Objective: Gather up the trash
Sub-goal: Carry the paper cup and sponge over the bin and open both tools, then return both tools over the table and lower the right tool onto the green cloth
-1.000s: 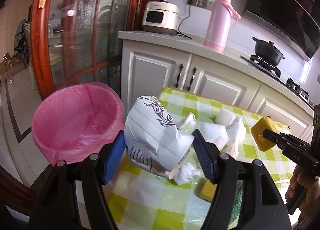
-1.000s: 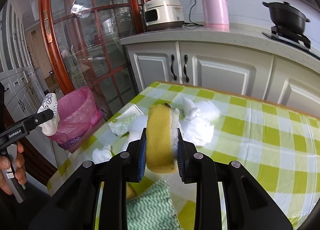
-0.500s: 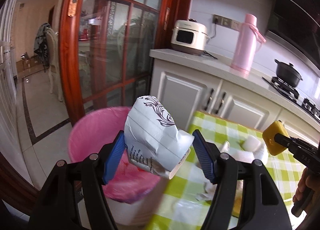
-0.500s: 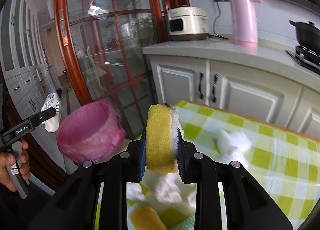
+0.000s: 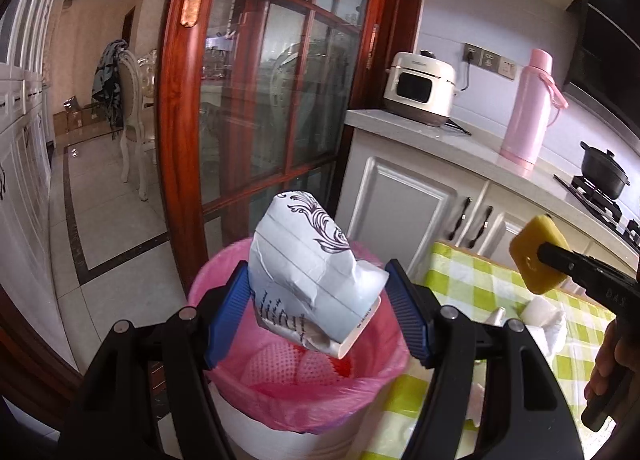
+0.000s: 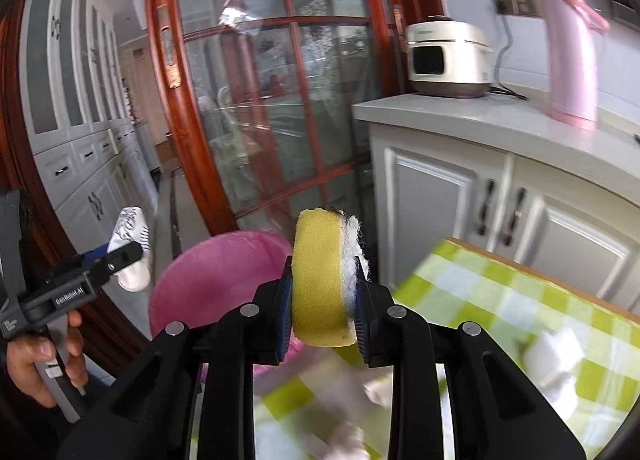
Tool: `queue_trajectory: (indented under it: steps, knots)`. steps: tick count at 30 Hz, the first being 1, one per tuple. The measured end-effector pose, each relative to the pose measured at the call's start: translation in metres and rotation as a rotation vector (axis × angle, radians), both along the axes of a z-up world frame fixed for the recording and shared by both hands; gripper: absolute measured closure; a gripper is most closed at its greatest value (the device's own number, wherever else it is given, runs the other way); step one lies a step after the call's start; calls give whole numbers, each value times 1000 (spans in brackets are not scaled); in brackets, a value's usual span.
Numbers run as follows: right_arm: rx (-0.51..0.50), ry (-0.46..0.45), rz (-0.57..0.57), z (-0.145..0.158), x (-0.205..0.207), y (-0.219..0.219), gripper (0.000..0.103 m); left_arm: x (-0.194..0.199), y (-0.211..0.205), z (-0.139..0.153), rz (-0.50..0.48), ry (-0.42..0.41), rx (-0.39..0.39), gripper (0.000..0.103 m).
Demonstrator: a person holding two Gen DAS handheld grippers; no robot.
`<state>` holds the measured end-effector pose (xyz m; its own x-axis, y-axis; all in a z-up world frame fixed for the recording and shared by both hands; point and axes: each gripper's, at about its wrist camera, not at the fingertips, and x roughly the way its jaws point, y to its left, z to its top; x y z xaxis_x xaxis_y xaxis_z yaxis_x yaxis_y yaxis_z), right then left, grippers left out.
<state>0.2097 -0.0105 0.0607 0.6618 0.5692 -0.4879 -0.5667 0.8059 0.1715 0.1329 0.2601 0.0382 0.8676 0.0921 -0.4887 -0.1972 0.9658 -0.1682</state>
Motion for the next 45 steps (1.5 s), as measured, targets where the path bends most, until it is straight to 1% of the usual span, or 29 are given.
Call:
queue_trajectory:
  steps: [8, 13, 22, 23, 24, 25, 26, 27, 28, 35, 41, 45]
  knots:
    - [-7, 11, 102, -4, 19, 63, 77, 6, 28, -2, 35, 6, -4, 37]
    - [-14, 21, 146, -8, 27, 95, 77, 11, 41, -5, 44, 12, -9, 37]
    - [-37, 39, 193, -13, 37, 128, 76, 16, 51, -7, 42, 23, -17, 37]
    - [-40, 39, 194, -13, 38, 130, 74, 15, 50, -7, 41, 25, -20, 37]
    - [-42, 37, 191, -13, 39, 131, 69, 15, 51, -8, 43, 29, -21, 36]
    - [-42, 34, 188, -13, 40, 131, 64, 15, 51, -8, 45, 33, -19, 36]
    - [-40, 31, 187, -12, 41, 131, 55, 15, 52, -8, 48, 34, -20, 36]
    - [-37, 27, 180, -12, 41, 130, 48, 15, 53, -8, 49, 35, -22, 35]
    - [-35, 25, 177, -12, 42, 129, 47, 15, 53, -8, 51, 35, -23, 31]
    - [-34, 24, 148, -12, 44, 113, 47, 8, 49, -6, 56, 32, -17, 31]
    - [-36, 19, 85, -13, 34, 71, 47, -1, 35, -5, 46, 27, -10, 31]
    - [-30, 18, 24, -15, 20, 30, 47, -9, 17, -4, 29, 24, -1, 31]
